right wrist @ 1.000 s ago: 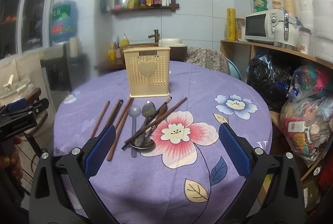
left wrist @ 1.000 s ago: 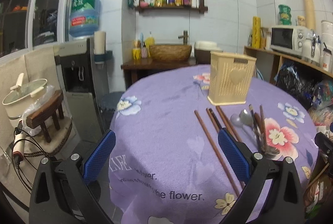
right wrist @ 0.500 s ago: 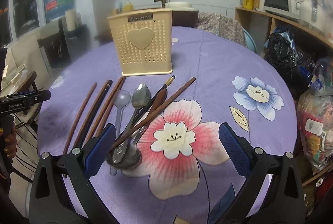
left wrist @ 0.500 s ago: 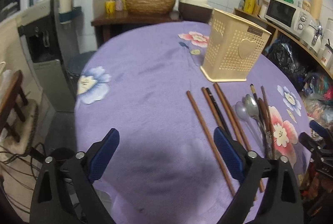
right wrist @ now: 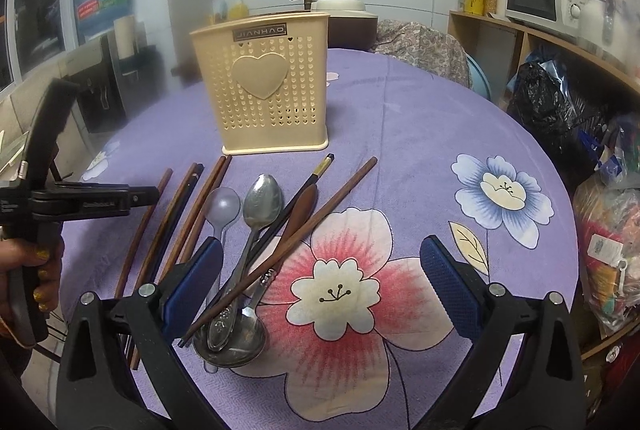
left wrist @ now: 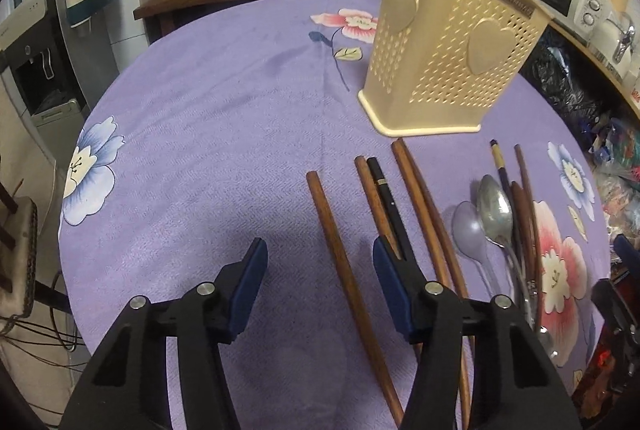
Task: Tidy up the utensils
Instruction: 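Close the right tool on a brown chopstick while the left tool grasps another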
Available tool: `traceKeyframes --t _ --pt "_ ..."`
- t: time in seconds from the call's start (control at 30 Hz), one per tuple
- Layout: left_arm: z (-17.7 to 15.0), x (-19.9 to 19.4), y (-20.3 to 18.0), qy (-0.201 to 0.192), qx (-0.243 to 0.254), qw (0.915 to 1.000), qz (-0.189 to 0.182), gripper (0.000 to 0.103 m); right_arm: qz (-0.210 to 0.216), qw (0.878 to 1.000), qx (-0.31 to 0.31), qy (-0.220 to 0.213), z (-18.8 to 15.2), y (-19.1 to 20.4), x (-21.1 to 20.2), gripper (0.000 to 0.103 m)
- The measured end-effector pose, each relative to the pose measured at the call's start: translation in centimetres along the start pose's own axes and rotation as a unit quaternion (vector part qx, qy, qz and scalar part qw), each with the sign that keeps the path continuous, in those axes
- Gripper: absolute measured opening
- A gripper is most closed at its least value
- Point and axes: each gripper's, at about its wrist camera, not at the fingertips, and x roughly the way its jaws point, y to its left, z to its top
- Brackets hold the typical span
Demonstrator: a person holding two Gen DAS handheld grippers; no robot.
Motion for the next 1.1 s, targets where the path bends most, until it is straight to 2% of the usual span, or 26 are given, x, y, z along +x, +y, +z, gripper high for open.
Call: traceKeyframes --t 0.27,0.37,0.5,0.63,0.7,0.8,0.93,1.1 --pt "1.0 0.8 -0.3 0.005 0.018 0.9997 0.016 0.04 0.001 0.999 0.032 0.022 1.5 -1.4 2.0 0.096" --pt "1.7 1.3 -0.6 0.008 0.028 0.9994 0.02 0.034 0.026 0.997 0.057 0.051 3.0 -2.3 4.2 0.082" --pt "2.4 1.7 -0.7 0.014 0.024 0.9995 0.012 0.027 0.029 0.99 0.104 0.092 5.1 -4.0 7.9 0.057" --pt "2.7 1.9 -0.9 0.014 0.026 0.9995 0.012 0.026 0.015 0.984 0.128 0.122 6.1 -4.7 10.5 0.048" --pt "2.6 2.0 -1.1 0.012 0.03 0.9994 0.013 0.026 0.013 0.981 0.137 0.137 6.4 -4.7 11.6 0.039" --pt "2.8 2.1 -1.2 0.011 0.031 0.9994 0.012 0.026 0.002 0.979 0.135 0.15 6.4 -4.5 12.6 0.031" --pt "2.8 2.2 -1.3 0.01 0.034 0.9993 0.011 0.024 0.0 0.977 0.139 0.164 6.4 -4.1 14.2 0.025" --pt "3.2 2.7 -1.9 0.005 0.052 0.9984 0.022 0.021 -0.015 0.978 0.134 0.161 7.0 -3.9 15.0 0.018"
